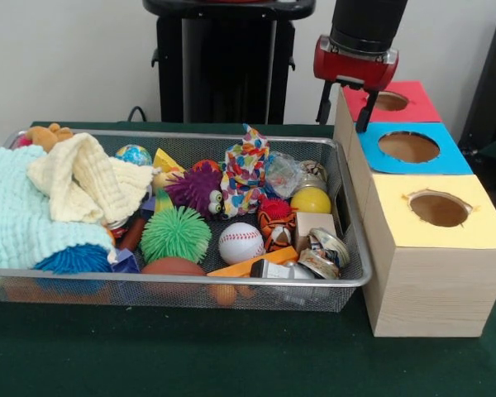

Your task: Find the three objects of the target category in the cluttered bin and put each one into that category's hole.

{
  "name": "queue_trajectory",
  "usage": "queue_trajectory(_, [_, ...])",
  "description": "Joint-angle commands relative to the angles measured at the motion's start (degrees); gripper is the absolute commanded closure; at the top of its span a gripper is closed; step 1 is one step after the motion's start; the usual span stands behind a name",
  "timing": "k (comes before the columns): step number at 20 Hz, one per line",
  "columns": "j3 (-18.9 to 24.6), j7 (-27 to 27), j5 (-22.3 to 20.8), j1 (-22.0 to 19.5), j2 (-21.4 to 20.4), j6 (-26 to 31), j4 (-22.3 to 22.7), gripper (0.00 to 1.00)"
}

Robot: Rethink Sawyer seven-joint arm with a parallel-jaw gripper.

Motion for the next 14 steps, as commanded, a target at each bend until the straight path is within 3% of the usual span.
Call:
queue_trajectory(1, [0.6,-0.7,-7.3,-6.6,8.0,-6.7,-6.8,0.00])
queue_trajectory(14, [4.2,-0.6,-11.8,-11.0,8.0,-7.1,-6.5,0.00])
